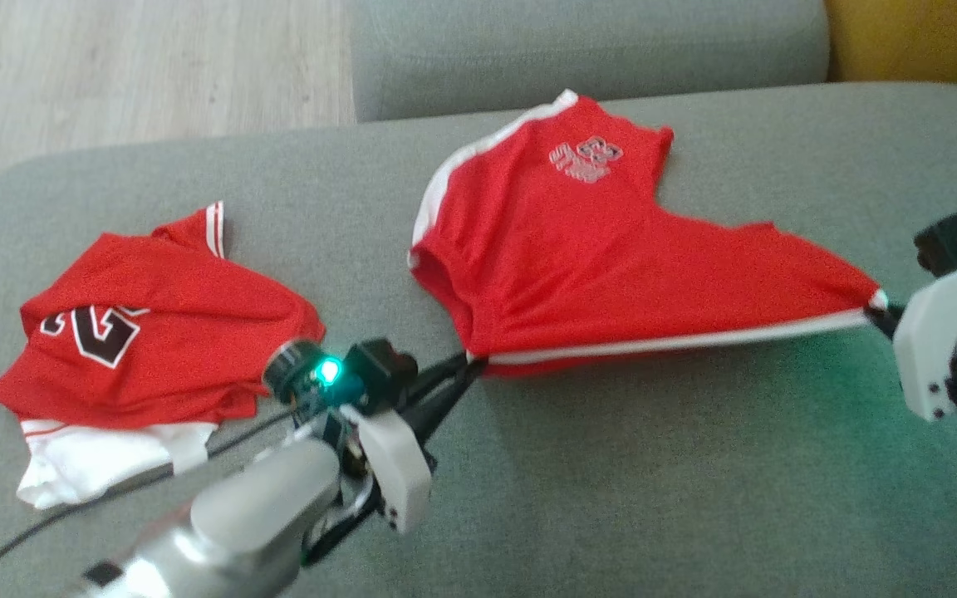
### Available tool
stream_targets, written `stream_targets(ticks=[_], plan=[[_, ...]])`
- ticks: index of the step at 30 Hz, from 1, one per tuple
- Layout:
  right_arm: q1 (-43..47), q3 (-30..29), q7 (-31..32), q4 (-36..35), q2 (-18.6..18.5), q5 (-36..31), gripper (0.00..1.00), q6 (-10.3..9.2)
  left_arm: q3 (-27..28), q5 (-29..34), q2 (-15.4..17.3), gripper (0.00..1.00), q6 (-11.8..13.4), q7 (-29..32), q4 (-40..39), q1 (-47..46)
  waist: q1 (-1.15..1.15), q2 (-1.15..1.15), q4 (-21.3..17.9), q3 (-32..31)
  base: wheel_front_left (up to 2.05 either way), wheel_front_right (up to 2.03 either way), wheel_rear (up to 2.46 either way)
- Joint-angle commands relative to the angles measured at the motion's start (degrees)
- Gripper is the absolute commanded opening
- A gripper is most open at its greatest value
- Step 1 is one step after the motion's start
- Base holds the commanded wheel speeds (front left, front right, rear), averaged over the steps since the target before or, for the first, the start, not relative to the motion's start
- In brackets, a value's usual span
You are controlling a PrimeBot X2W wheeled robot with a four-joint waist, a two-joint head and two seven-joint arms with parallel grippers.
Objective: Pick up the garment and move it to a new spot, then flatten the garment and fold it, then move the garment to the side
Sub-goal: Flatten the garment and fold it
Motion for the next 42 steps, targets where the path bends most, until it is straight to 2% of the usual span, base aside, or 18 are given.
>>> stream_targets(ticks=[1, 5, 9, 14, 19, 26, 31, 42], plan=[[2.0, 0.3, 1.7, -3.3, -5.2, 2.2, 0.00, -0.05, 1.9, -1.1, 3.0, 0.00, 1.6, 0.6, -2.9, 0.1, 0.01, 0.00, -0.3, -1.6, 0.00, 0.00, 0.00], [5.3, 0.4, 4.0, -9.9, -9.6, 5.0, 0.00, -0.05, 1.7, -2.4, 4.5, 0.00, 4.2, 2.1, -8.7, 3.7, 0.01, 0.00, -0.6, -2.6, 0.00, 0.00, 0.00], [6.8, -2.6, 3.6, -14.6, -11.7, 5.8, 0.00, -0.05, 2.3, -2.7, 6.0, 0.00, 6.8, 2.7, -13.4, 4.9, 0.01, 0.00, -0.6, -2.3, 0.00, 0.00, 0.00], [6.4, -7.0, 2.4, -16.6, -11.0, 4.1, 0.00, -0.05, 4.1, -3.1, 6.6, 0.00, 9.0, 2.4, -15.0, 3.9, 0.01, 0.00, -0.2, -1.0, 0.00, 0.00, 0.00], [3.6, -13.1, 0.0, -16.9, -7.2, -0.2, 0.00, -0.05, 6.4, -3.5, 5.8, 0.00, 10.5, 1.9, -14.5, 1.5, 0.01, 0.00, 1.2, 2.1, 0.00, 0.00, 0.00], [-3.0, -18.4, -2.3, -14.2, -1.5, -6.4, 0.00, -0.05, 8.7, -3.3, 3.2, 0.00, 11.2, 0.4, -11.5, -2.8, 0.01, 0.00, 4.5, 7.7, 0.00, 0.00, 0.00], [-9.7, -18.1, -3.5, -9.4, 1.8, -10.6, 0.00, -0.05, 9.4, -2.5, 0.3, 0.00, 10.9, -1.4, -7.2, -5.8, 0.01, 0.00, 7.6, 12.1, 0.00, 0.00, 0.00], [-22.3, -15.3, -5.8, 0.9, 4.0, -13.7, 0.00, -0.05, 9.7, -1.4, -6.1, 0.00, 8.1, -2.9, 1.3, -13.8, 0.01, 0.00, 12.6, 20.0, 0.00, 0.00, 0.00]])
